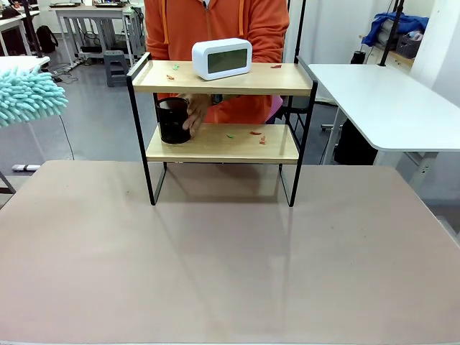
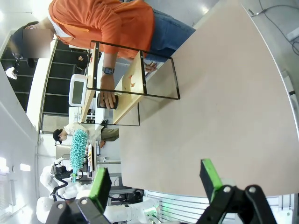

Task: Clean the shelf.
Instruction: Clean the specific tier of the Shelf with the Duster once objects are removed.

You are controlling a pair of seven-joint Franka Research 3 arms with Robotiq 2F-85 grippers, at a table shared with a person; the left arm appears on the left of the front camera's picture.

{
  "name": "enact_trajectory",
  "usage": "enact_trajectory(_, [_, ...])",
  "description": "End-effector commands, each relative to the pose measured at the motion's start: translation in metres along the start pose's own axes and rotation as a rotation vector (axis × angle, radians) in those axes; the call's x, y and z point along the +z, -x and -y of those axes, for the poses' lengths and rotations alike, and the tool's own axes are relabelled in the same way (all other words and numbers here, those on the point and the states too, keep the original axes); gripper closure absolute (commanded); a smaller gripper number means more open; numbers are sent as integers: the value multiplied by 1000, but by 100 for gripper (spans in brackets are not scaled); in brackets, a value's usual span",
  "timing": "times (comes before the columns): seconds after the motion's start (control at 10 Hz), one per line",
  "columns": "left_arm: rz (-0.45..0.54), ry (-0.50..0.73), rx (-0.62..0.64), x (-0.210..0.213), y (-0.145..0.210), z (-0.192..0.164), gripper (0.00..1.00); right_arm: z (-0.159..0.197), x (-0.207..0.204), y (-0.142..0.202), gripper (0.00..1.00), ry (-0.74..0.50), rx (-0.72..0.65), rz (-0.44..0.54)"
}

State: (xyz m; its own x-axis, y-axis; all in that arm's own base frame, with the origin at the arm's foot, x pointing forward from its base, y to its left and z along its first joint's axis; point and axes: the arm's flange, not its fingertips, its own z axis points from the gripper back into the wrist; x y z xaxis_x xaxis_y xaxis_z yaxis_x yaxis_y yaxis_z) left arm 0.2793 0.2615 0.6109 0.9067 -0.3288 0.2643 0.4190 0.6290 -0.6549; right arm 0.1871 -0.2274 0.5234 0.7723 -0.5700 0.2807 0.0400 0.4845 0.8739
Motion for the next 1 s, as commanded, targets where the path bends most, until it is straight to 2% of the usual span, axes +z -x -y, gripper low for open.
enact_trajectory(0.0, [23, 7, 6, 0, -2, 2, 100, -2, 0, -2, 0, -24, 25, 10])
enact_trajectory(0.4, [23, 7, 6, 0, -2, 2, 100, -2, 0, -2, 0, -24, 25, 10])
enact_trajectory(0.5, [0, 0, 0, 0, 0, 0, 88, -2, 0, -2, 0, -24, 25, 10])
enact_trajectory(0.6, [53, 25, 37, 2, 0, 3, 88, -2, 0, -2, 0, -24, 25, 10])
enact_trajectory(0.7, [0, 23, 29, 6, 3, 11, 88, -2, 0, -2, 0, -24, 25, 10])
enact_trajectory(0.8, [-156, -79, -12, 8, 10, 27, 88, -2, 0, -2, 0, -24, 25, 10])
enact_trajectory(0.9, [-261, -76, -85, 4, 12, 43, 88, -2, 0, -2, 0, -24, 25, 10])
